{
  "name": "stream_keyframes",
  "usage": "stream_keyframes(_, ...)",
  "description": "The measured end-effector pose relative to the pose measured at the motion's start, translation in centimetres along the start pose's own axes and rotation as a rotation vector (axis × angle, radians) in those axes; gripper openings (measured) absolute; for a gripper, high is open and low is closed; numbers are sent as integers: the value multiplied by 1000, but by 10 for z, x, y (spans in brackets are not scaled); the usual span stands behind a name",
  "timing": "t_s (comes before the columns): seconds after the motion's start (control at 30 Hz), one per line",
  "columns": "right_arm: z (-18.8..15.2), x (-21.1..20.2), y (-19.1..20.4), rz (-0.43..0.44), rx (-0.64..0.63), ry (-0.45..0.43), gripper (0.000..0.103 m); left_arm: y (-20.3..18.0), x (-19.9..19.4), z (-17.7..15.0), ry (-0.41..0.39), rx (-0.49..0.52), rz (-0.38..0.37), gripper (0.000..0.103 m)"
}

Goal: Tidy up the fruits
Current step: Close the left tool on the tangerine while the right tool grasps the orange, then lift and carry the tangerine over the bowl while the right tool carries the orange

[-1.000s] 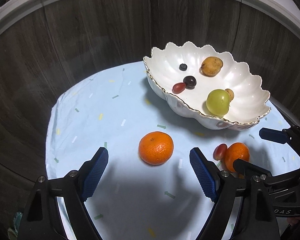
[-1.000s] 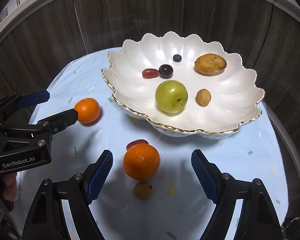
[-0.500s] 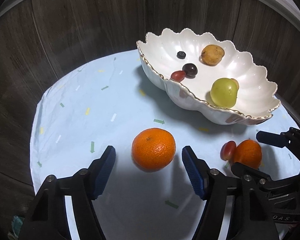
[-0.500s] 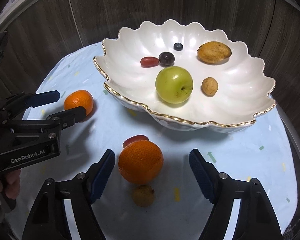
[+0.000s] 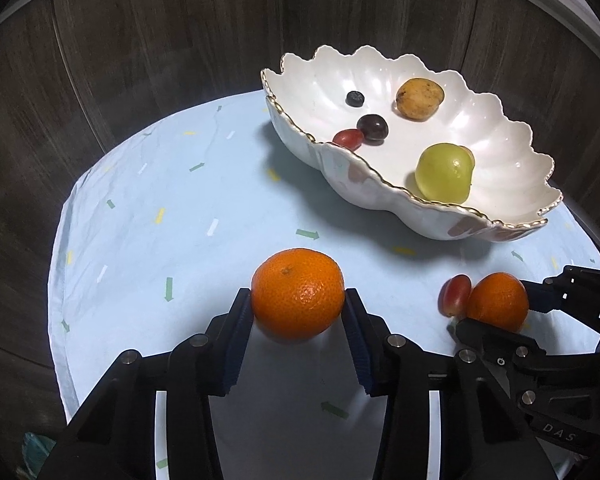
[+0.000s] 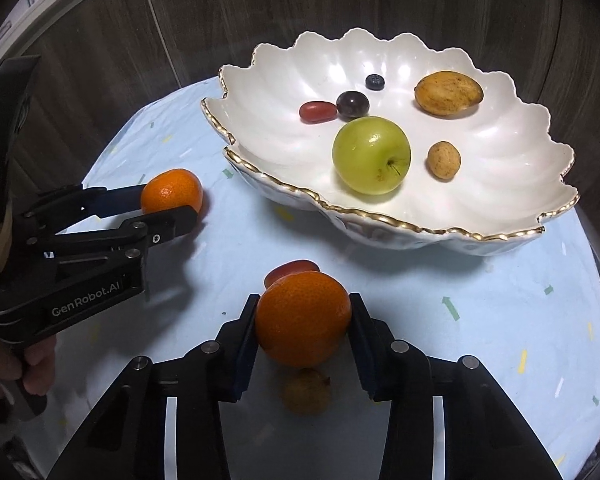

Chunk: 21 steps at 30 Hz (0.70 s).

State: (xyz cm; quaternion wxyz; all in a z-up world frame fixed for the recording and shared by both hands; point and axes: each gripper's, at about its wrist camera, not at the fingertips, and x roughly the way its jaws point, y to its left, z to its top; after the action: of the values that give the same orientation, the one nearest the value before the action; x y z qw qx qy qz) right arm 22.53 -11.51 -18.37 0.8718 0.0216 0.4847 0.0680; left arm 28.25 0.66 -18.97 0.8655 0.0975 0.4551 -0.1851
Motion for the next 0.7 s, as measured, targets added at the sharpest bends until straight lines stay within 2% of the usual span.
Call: stream_keyframes(0.7, 2, -50, -3, 17, 12, -91, 42, -20, -61, -3, -64, 3, 26, 44)
